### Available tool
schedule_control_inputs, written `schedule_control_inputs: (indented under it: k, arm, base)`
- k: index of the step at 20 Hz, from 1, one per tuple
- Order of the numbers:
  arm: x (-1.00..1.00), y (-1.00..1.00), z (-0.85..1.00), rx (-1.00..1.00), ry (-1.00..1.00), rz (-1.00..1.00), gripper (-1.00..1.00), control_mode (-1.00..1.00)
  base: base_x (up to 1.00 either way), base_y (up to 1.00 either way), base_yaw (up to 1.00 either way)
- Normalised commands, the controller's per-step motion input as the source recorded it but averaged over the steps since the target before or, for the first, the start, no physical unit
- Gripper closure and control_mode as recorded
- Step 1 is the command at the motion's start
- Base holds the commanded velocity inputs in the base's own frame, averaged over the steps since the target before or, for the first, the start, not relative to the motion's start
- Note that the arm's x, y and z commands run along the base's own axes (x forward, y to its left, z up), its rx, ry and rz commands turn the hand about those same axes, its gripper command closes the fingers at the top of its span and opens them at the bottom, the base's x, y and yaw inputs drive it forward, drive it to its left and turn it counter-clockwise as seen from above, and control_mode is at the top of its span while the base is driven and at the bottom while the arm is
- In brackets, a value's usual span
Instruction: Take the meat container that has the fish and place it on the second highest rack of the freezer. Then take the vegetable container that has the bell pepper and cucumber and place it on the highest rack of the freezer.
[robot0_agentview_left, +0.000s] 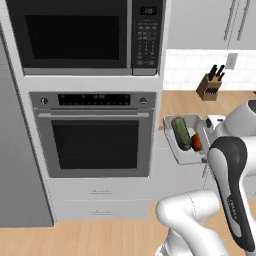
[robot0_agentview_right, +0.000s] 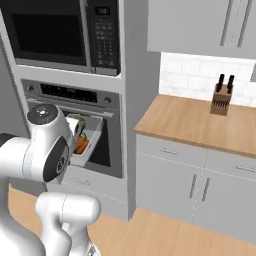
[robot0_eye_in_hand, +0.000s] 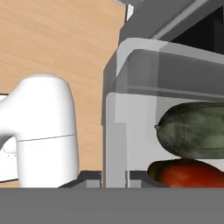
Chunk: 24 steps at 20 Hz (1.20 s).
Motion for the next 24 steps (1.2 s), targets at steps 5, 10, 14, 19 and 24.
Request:
schedule_control_inputs:
  k: [5,10,14,19,24]
  arm:
    - [0.00,0.00,0.00,0.00,0.00,0.00,1.00,1.00]
    - [0.00,0.00,0.00,0.00,0.00,0.00,1.00,1.00]
    - [0.00,0.00,0.00,0.00,0.00,0.00,1.00,1.00]
    - [0.00,0.00,0.00,0.00,0.00,0.00,1.00,1.00]
    - [0.00,0.00,0.00,0.00,0.00,0.00,1.00,1.00]
  base:
    - [0.22,0.98,0.10]
    - [0.41,0.98,0.26]
    - [0.39,1.00,0.24]
    - [0.44,1.00,0.29]
    - [0.39,1.00,0.15]
